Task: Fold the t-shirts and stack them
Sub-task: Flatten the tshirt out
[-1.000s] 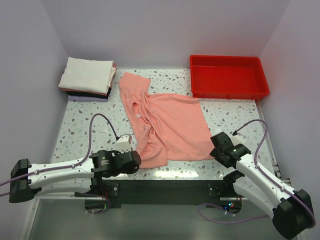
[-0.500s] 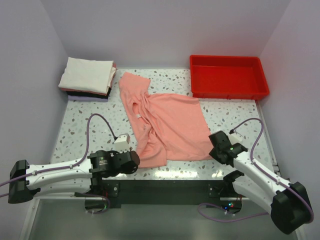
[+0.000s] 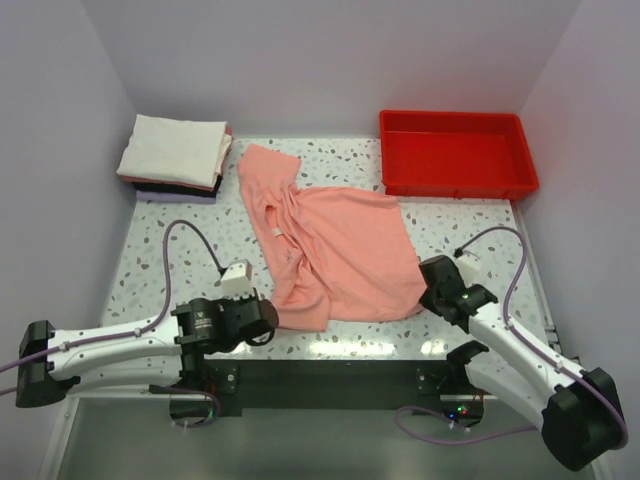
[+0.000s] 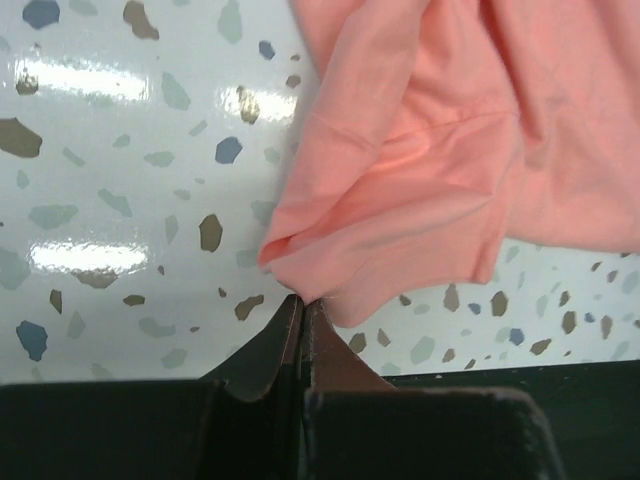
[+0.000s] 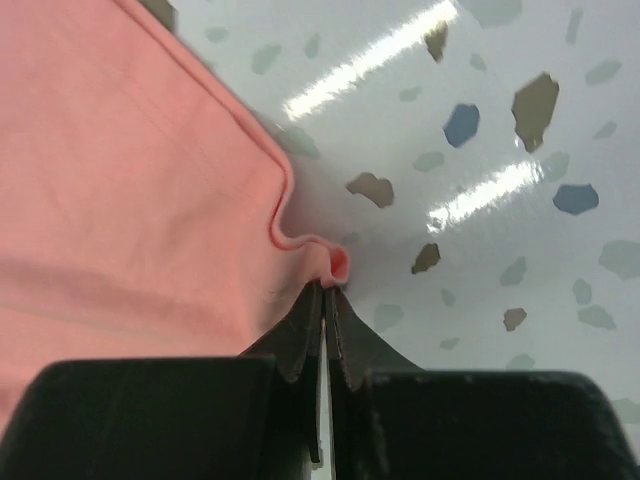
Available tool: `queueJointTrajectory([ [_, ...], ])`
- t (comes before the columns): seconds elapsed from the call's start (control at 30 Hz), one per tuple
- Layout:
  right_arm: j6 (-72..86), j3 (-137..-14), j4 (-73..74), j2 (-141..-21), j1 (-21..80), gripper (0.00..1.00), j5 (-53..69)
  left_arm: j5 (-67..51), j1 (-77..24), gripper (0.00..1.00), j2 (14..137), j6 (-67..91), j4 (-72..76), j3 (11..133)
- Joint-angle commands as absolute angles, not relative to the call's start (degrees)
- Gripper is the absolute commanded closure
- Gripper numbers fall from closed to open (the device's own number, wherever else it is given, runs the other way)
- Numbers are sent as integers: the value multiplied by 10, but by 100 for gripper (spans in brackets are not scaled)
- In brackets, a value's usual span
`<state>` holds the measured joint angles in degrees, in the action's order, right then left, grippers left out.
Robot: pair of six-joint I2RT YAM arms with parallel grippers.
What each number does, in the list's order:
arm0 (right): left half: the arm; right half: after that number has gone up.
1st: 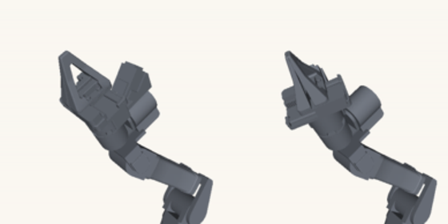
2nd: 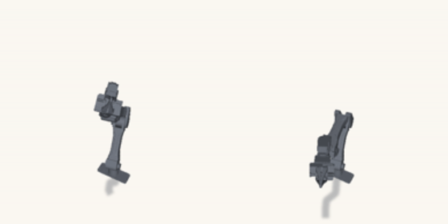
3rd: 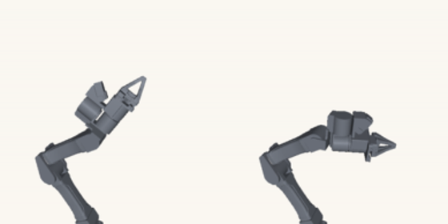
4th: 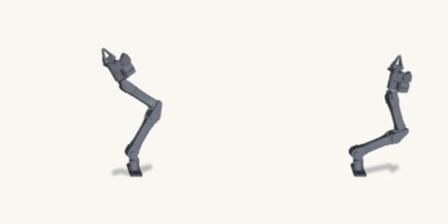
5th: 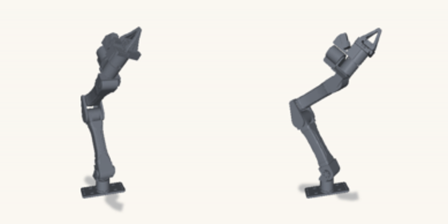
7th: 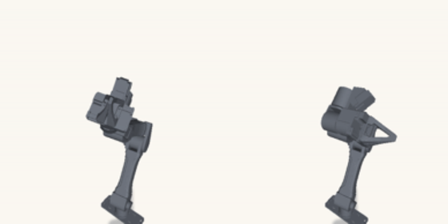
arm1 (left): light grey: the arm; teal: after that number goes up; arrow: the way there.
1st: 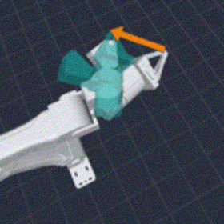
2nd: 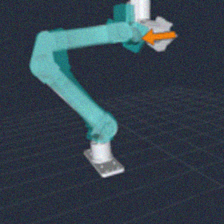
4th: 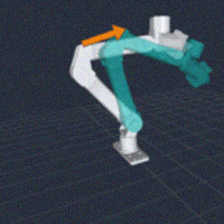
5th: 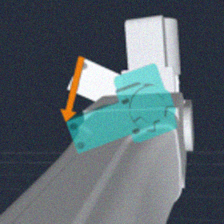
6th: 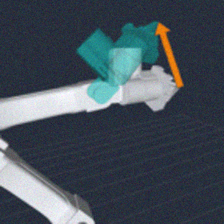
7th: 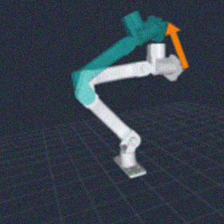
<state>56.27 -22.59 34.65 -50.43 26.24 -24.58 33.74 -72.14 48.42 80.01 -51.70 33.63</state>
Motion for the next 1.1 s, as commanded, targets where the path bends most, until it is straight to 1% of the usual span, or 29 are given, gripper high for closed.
queueJointTrajectory([
  [0.0,491,-299,304,-484,261,100,-293,437,-720,100,478,803,-510,390],
  [0.07,447,-322,289,-481,262,100,-308,461,-713,100,487,794,-508,419],
  [0.17,390,-356,235,-476,262,100,-311,483,-673,100,498,728,-469,454],
  [0.2,378,-367,197,-475,261,100,-312,472,-634,100,502,662,-418,460],
  [0.27,343,-381,159,-471,261,100,-307,455,-597,100,512,575,-368,482],
  [0.3,335,-400,127,-471,262,100,-311,454,-571,100,518,554,-338,496],
  [0.4,297,-450,71,-471,262,100,-330,485,-542,100,541,475,-306,570],
  [0.53,250,-518,17,-467,262,100,-338,524,-534,100,561,379,-270,701],
  [0.57,243,-546,11,-465,261,100,-338,530,-534,100,559,337,-244,718],
  [0.73,198,-638,7,-463,261,100,-301,527,-534,100,527,227,-160,807],
  [0.87,164,-734,32,-465,262,100,-299,498,-534,100,496,144,-115,868],
  [0.97,141,-786,44,-467,262,100,-287,452,-535,100,502,113,-121,938],
  [1.07,130,-888,76,-473,262,100,-264,412,-534,100,528,101,-169,1046],
])
